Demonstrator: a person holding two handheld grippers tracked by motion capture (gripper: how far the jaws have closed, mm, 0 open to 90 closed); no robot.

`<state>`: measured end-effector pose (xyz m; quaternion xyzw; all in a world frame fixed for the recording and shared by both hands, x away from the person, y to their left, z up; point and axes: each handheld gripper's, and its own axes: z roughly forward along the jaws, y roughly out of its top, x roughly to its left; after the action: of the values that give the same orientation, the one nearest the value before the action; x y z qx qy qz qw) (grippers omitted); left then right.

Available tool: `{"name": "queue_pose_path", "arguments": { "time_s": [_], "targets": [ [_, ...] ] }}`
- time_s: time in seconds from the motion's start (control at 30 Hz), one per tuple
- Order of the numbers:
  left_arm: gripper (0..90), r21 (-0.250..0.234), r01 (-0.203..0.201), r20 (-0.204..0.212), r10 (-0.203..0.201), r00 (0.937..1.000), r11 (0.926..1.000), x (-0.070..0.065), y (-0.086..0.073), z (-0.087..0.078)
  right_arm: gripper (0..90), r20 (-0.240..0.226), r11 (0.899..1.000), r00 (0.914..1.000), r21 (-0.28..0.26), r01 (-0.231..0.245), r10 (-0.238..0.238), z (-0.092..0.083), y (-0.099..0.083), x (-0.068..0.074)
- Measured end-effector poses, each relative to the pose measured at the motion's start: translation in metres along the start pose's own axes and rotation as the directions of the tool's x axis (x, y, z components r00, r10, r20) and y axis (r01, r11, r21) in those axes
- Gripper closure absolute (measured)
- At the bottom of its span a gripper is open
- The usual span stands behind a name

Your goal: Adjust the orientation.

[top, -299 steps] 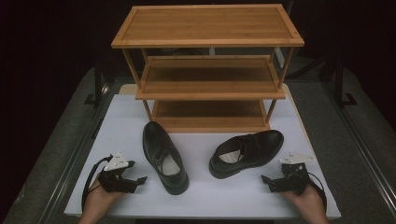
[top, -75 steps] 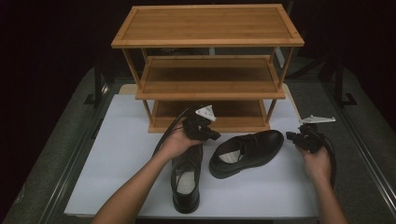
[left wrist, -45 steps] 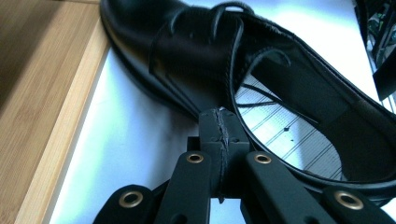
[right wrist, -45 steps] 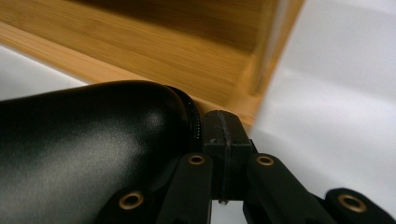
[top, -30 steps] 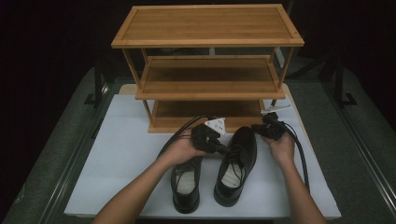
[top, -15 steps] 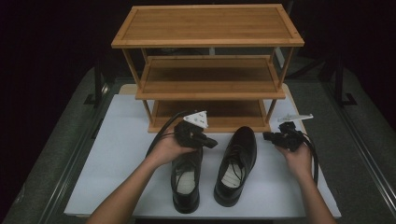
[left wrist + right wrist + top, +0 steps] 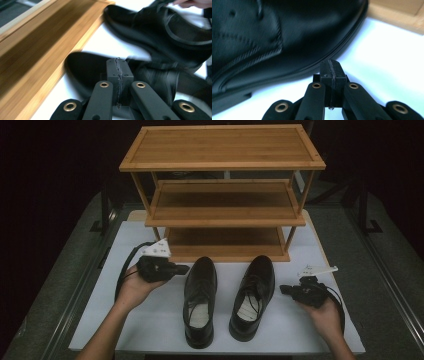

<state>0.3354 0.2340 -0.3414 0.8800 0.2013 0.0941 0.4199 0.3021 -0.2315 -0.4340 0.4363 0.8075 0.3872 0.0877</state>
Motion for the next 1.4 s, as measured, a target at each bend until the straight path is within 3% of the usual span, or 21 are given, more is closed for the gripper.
{"name": "queue_pose_path", "arguments": {
  "time_s": [0.1,0.13,0.17,0.23,0.27,0.3,0.33,0.4,0.5,0.93,1.13,1.4],
  "targets": [
    [89.8,0.002,0.036,-0.072,-0.036,0.9968,0.9994,-0.001,-0.031,-0.013,89.6,-0.025,1.0,0.9997,0.021,0.006,-0.006,0.008,-0.004,0.006],
    [89.8,0.002,0.036,-0.072,-0.036,0.9968,0.9994,-0.001,-0.031,-0.013,89.6,-0.025,1.0,0.9997,0.021,0.006,-0.006,0.008,-0.004,0.006],
    [89.8,0.005,0.058,-0.106,-0.057,0.9928,0.9983,-0.001,-0.048,-0.018,89.6,-0.035,0.999,0.9993,0.036,0.013,-0.012,0.013,-0.003,0.008],
    [88.4,0.001,0.075,-0.119,-0.074,0.9902,0.9972,0.0,-0.057,-0.021,89.6,-0.036,0.999,0.9992,0.044,0.018,-0.016,0.015,-0.003,0.009],
    [88.4,-0.001,0.099,-0.135,-0.098,0.986,0.9951,0.001,-0.067,-0.024,89.7,-0.039,0.999,0.999,0.048,0.023,-0.021,0.017,-0.003,0.01],
    [85.9,-0.016,0.133,-0.16,-0.134,0.978,0.991,0.002,-0.081,-0.027,89.7,-0.04,0.999,0.999,0.045,0.021,-0.019,0.017,-0.003,0.009],
    [84.8,-0.016,0.133,-0.16,-0.134,0.978,0.991,0.002,-0.081,-0.027,89.7,-0.04,0.999,0.999,0.045,0.021,-0.019,0.017,-0.003,0.009],
    [83.4,-0.028,0.176,-0.181,-0.178,0.9672,0.9841,0.004,-0.096,-0.031,89.7,-0.042,0.999,0.9989,0.04,0.024,-0.022,0.018,-0.004,0.009],
    [80.8,-0.008,0.204,-0.198,-0.202,0.9592,0.9789,0.008,-0.109,-0.032,89.8,-0.045,0.999,0.9986,0.038,0.029,-0.028,0.019,-0.003,0.01],
    [77.9,0.008,0.236,-0.213,-0.229,0.95,0.9718,0.016,-0.121,-0.028,89.8,-0.1,0.996,0.9923,0.042,0.077,-0.072,0.032,0.008,0.028],
    [71.1,0.018,0.258,-0.235,-0.247,0.9402,0.966,0.022,-0.128,-0.027,89.8,-0.119,0.994,0.9885,0.042,0.099,-0.093,0.04,0.014,0.038],
    [69.1,0.025,0.259,-0.234,-0.246,0.9404,0.9655,0.022,-0.129,-0.026,89.8,-0.139,0.991,0.9832,0.045,0.126,-0.118,0.049,0.019,0.05]
  ]
}}
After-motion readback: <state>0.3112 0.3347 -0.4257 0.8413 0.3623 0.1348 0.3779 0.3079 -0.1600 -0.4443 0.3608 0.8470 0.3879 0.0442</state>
